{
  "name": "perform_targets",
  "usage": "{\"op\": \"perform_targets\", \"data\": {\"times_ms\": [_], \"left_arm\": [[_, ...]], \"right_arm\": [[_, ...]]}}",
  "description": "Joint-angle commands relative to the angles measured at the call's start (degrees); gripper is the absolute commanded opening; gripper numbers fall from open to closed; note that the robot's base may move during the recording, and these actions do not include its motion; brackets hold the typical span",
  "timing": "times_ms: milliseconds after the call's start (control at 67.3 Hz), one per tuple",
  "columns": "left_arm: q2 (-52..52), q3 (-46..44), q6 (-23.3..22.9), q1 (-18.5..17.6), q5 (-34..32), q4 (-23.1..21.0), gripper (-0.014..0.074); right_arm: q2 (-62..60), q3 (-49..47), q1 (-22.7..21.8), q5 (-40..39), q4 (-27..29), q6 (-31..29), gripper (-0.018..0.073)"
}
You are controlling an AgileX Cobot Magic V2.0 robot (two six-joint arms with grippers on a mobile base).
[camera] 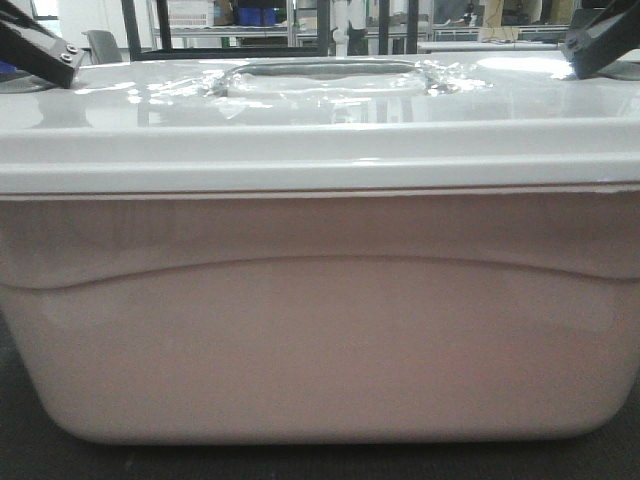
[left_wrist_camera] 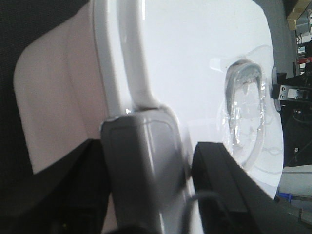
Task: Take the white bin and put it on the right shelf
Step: 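Lift the white bin off the table with both grippers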
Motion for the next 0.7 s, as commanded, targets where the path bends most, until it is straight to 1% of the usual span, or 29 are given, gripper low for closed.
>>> {"op": "perform_targets", "data": {"times_ms": [0,356,520,683], "left_arm": [[-1.5,-1.3,1.0,-0.7,8.7,-4.6,0.0206],[-1.5,-1.3,1.0,-0.7,8.7,-4.6,0.0206],[-1.5,-1.3,1.0,-0.7,8.6,-4.6,0.0206],[-1.5,-1.3,1.0,-0.7,8.3,-4.6,0.0206]], "right_arm": [[-1.1,-1.4,0.4,8.8,4.8,-3.0,0.0397],[-1.1,-1.4,0.4,8.5,4.8,-3.0,0.0395],[-1.1,-1.4,0.4,8.5,4.5,-3.0,0.0345],[-1.1,-1.4,0.4,8.6,4.0,-3.0,0.0344]]}}
